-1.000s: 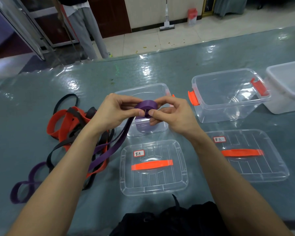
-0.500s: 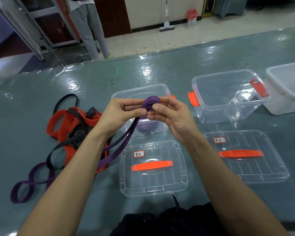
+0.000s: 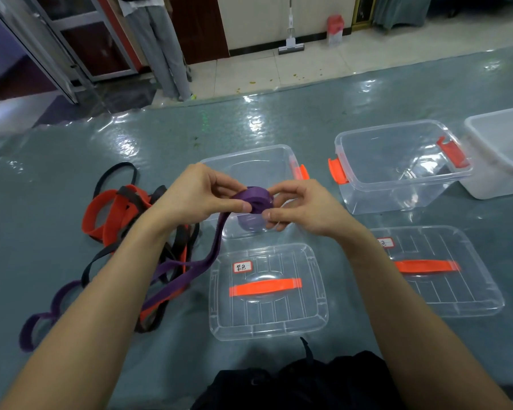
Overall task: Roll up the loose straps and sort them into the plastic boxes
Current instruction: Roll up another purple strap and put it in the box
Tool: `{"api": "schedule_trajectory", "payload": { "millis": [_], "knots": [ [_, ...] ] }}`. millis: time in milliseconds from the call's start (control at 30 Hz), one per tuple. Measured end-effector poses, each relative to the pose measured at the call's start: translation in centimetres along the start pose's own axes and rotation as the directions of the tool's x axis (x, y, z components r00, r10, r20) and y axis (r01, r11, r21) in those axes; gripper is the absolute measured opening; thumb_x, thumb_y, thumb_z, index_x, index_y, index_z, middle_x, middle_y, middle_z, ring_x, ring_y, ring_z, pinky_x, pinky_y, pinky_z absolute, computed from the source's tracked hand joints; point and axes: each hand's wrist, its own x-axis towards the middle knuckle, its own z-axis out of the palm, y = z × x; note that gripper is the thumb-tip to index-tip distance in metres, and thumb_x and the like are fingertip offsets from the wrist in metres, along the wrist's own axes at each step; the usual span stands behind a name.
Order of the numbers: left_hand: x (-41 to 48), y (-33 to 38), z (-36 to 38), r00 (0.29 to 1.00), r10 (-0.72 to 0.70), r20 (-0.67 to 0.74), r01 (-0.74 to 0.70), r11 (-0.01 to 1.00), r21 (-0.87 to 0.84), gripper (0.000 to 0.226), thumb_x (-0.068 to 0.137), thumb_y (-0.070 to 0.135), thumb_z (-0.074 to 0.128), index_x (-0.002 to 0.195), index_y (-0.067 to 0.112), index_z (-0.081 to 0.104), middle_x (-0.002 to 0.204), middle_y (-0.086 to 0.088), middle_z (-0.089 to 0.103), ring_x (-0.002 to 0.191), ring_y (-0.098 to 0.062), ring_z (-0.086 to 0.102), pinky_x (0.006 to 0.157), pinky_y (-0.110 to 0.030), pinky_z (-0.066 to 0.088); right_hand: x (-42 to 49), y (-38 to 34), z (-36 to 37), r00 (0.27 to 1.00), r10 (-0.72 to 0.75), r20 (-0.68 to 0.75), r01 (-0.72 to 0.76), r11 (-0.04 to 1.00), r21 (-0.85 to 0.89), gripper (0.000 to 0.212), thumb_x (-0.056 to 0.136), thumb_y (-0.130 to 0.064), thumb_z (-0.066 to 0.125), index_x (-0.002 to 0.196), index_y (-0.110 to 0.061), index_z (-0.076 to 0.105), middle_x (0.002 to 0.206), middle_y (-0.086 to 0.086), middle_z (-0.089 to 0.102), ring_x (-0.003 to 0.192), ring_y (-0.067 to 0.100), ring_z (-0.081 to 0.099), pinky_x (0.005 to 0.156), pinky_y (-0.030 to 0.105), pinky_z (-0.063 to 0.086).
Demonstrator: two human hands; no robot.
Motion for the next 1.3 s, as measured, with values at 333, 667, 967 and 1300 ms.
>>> {"api": "schedule_trajectory", "payload": {
  "millis": [333, 667, 967, 1300],
  "knots": [
    [0.9, 1.4, -0.5, 0.999, 0.039, 0.006, -0.039, 0.983, 0.178, 0.029, 0.074, 0.038, 0.097, 0.101, 0.038, 0.086, 0.088, 0.014, 0.084, 0.089, -0.005, 0.082, 0.092, -0.033, 0.066, -0.2, -0.7, 0.0, 0.997, -0.07, -0.031, 0.067, 0.995, -0.07, 0.021, 0.086, -0.004, 0.088, 0.106, -0.007, 0.081, 0.083, 0.019, 0.08, 0.073, 0.02, 0.078, 0.077, 0.026, 0.063],
    [-0.3, -0.9, 4.3, 0.937, -0.016, -0.349, -0.188, 0.82, -0.541, 0.036, 0.08, 0.024, 0.091, 0.115, 0.019, 0.083, 0.11, -0.008, 0.084, 0.105, -0.022, 0.082, 0.092, -0.024, 0.062, 0.5, 0.1, 0.9, 0.963, -0.168, -0.211, 0.214, 0.952, 0.217, 0.029, 0.089, -0.01, 0.086, 0.116, -0.005, 0.081, 0.097, 0.019, 0.082, 0.085, 0.035, 0.081, 0.09, 0.041, 0.065],
    [-1.2, -2.4, 4.4, 0.954, -0.108, -0.28, -0.118, 0.724, -0.68, 0.051, 0.069, 0.041, 0.1, 0.114, 0.021, 0.086, 0.113, -0.014, 0.083, 0.104, -0.024, 0.082, 0.092, -0.025, 0.062, 0.6, 1.2, 4.3, 0.97, -0.097, -0.224, 0.177, 0.913, 0.369, 0.026, 0.089, -0.003, 0.083, 0.114, 0.002, 0.079, 0.094, 0.024, 0.081, 0.08, 0.03, 0.079, 0.081, 0.033, 0.065],
    [-2.4, -2.4, 2.5, 0.97, -0.018, -0.241, -0.089, 0.9, -0.427, 0.032, 0.08, 0.025, 0.094, 0.111, 0.026, 0.087, 0.107, -0.005, 0.085, 0.105, -0.022, 0.082, 0.091, -0.022, 0.061, 0.0, 1.7, 4.4, 0.984, -0.094, -0.151, 0.136, 0.945, 0.299, 0.022, 0.087, -0.007, 0.087, 0.108, -0.004, 0.081, 0.09, 0.022, 0.081, 0.078, 0.031, 0.08, 0.076, 0.033, 0.064]
  ]
}}
